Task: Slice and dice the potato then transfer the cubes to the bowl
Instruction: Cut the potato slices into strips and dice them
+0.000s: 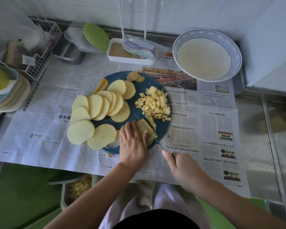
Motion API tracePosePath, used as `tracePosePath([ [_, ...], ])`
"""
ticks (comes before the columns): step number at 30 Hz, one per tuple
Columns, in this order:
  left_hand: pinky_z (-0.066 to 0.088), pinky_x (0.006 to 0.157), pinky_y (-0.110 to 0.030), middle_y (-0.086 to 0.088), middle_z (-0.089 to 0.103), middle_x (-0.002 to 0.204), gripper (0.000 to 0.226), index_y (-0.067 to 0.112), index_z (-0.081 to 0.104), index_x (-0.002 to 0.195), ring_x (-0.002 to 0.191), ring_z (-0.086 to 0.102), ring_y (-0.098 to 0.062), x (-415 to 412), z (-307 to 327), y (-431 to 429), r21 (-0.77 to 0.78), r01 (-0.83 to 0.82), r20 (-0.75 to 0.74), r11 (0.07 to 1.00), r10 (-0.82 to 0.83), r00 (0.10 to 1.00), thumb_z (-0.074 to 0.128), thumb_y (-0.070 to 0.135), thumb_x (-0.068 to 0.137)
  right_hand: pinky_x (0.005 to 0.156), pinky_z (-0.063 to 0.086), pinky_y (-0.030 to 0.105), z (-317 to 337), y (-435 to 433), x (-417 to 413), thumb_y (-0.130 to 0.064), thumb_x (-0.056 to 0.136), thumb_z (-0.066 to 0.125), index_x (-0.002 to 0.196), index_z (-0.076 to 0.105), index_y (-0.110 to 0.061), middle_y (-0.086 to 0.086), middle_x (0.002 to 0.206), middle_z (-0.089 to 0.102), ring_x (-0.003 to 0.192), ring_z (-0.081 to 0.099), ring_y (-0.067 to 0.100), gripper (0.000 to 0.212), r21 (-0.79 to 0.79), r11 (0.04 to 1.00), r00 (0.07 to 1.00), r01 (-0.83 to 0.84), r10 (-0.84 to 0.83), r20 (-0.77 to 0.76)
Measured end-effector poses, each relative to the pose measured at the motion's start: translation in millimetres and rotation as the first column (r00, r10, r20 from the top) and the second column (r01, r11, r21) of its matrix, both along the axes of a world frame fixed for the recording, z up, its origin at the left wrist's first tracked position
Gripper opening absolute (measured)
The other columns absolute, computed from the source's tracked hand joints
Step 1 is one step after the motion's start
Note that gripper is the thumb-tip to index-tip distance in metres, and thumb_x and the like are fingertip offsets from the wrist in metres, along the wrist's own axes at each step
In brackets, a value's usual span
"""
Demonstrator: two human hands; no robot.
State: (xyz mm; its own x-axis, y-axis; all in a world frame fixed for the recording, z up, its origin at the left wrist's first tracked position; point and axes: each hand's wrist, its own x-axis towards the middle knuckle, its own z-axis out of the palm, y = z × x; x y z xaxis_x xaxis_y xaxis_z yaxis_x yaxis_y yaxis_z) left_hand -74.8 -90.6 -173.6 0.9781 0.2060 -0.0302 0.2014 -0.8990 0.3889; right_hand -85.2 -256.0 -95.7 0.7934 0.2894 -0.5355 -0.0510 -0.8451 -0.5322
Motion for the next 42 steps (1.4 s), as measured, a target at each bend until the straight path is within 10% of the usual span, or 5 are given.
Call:
tracePosePath([
  [8,0.031,0.109,-0.044,-0.014,0.031,0.13,0.06,0.001,0.038,0.138,0.122,0.03,-0.03,-0.1,-2.4,-1.8,-0.003,-0.027,0.047,1.0,0.027,0.999,0.025,0.044,0.098,0.05,0.03,0.023,-17.0,13.6,14.5,-0.058,0.096,0.019,0.055,0.036,-0.016,-0.004,0.047,0.035,0.041,0.033,0.009,0.06,0.016,0.997,0.997,0.071,-0.072,0.016],
  [16,0.037,0.104,-0.046,-0.021,0.042,0.129,0.077,-0.005,0.035,0.142,0.119,0.034,-0.032,-2.5,2.6,5.0,-0.006,0.022,0.058,1.0,-0.022,0.998,0.012,0.055,0.099,0.042,0.038,0.024,-9.7,-9.2,33.1,-0.068,0.086,0.031,0.064,0.043,-0.015,-0.002,0.046,0.037,0.037,0.037,0.014,0.059,0.287,0.916,0.93,0.282,-0.187,-0.317],
  [25,0.023,0.115,-0.052,-0.025,0.038,0.136,0.077,-0.008,0.028,0.144,0.13,0.024,-0.035,-13.8,-0.8,11.0,0.064,0.014,0.034,0.998,-0.016,0.999,0.023,0.052,0.097,0.056,0.039,0.039,2.9,-2.8,-6.0,-0.07,0.084,0.018,0.059,0.038,-0.012,0.0,0.049,0.033,0.044,0.033,0.012,0.066,0.226,0.971,0.993,0.084,-0.1,0.06],
  [42,0.017,0.113,-0.046,-0.022,0.043,0.125,0.062,-0.006,0.043,0.133,0.122,0.034,-0.036,-10.7,-7.9,11.8,0.161,0.024,0.096,0.987,-0.04,0.995,0.029,0.042,0.097,0.05,0.035,0.022,-21.0,7.2,-17.8,-0.066,0.082,0.01,0.064,0.039,-0.024,-0.006,0.054,0.045,0.048,0.043,0.009,0.054,-0.03,0.999,0.993,-0.031,0.034,0.113],
])
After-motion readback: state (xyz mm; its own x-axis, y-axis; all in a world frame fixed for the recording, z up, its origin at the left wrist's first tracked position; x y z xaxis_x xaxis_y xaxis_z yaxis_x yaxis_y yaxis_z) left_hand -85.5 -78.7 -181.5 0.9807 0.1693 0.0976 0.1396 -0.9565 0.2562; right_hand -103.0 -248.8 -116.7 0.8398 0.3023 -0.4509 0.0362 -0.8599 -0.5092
